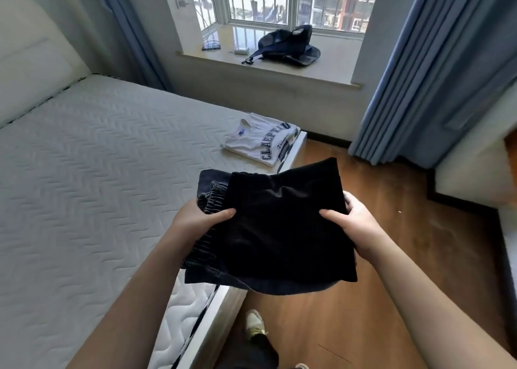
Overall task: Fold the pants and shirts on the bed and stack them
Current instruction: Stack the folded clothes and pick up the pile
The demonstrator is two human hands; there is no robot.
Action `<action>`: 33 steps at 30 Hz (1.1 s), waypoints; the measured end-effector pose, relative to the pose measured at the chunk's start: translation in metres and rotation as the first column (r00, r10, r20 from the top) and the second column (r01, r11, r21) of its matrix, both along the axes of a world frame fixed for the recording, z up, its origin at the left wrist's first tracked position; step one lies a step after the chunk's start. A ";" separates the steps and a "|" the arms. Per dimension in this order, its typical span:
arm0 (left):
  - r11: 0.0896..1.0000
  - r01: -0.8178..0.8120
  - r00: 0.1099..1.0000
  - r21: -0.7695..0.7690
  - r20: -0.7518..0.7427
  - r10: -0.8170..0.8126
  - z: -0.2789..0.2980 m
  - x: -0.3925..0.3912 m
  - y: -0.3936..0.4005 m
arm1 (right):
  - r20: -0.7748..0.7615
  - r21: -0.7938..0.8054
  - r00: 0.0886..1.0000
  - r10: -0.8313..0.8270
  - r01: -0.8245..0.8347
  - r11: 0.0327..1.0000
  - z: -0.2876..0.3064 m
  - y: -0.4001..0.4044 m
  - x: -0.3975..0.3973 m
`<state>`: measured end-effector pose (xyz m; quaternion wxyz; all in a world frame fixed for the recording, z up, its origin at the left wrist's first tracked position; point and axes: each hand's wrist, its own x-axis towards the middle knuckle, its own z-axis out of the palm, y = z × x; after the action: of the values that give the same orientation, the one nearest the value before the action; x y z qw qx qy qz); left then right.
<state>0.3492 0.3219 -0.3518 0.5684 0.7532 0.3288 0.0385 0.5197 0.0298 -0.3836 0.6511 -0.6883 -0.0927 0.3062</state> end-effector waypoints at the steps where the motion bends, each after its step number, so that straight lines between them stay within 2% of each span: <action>1: 1.000 0.008 1.000 -0.002 -0.001 -0.008 -0.002 0.012 0.005 | -0.003 -0.001 1.000 0.001 -0.001 1.000 -0.001 0.004 0.011; 7: 0.999 0.038 0.999 0.005 0.006 -0.038 -0.019 0.099 0.046 | -0.013 -0.041 1.000 0.015 -0.016 0.999 -0.010 0.036 0.081; 21: 0.988 0.152 0.988 0.014 -0.004 -0.152 -0.030 0.309 0.088 | -0.036 -0.050 0.988 -0.153 0.151 0.987 -0.028 0.065 0.256; 28: 0.996 0.070 0.997 0.050 -0.025 -0.069 -0.039 0.419 0.079 | -0.063 -0.046 0.995 -0.083 0.081 0.996 -0.047 0.075 0.391; 33: 0.997 -0.064 0.998 0.034 -0.017 0.065 -0.030 0.478 0.074 | -0.083 -0.064 0.996 0.023 -0.028 0.998 -0.035 0.089 0.481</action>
<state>0.8271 0.3960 -0.3813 0.5514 0.7519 0.3572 0.0553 1.0011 0.1190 -0.4186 0.6274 -0.6949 -0.0647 0.3454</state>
